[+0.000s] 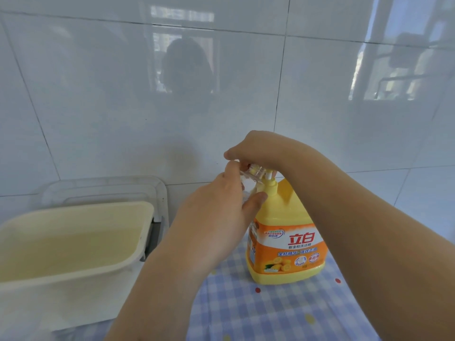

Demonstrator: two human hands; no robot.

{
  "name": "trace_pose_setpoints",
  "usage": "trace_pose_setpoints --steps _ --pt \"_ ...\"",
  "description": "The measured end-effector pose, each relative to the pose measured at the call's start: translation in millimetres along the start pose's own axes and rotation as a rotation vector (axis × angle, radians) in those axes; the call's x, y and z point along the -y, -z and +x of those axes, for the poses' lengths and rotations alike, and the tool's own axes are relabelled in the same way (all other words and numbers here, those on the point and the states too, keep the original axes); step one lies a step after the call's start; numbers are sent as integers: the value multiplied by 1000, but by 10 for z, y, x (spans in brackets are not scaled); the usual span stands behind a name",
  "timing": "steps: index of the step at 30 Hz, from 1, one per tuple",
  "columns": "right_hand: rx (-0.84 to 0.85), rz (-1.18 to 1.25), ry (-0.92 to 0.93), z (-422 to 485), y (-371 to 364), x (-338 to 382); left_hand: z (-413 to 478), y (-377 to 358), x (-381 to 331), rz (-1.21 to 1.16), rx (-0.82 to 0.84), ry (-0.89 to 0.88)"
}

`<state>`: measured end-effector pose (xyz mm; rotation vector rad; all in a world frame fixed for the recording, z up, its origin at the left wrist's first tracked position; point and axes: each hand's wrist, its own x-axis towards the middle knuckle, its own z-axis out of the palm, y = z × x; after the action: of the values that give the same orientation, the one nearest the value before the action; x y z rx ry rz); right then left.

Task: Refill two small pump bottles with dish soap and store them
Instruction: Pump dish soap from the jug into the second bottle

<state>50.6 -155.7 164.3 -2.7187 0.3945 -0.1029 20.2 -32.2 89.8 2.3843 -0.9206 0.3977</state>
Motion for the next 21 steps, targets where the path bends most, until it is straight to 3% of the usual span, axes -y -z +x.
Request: trace_pose_setpoints --steps 9,21 --pt "-22 43 13 32 -130 -77 1 -2 48 6 105 9" --pt "-20 45 8 36 -127 -62 -8 10 25 68 83 5"
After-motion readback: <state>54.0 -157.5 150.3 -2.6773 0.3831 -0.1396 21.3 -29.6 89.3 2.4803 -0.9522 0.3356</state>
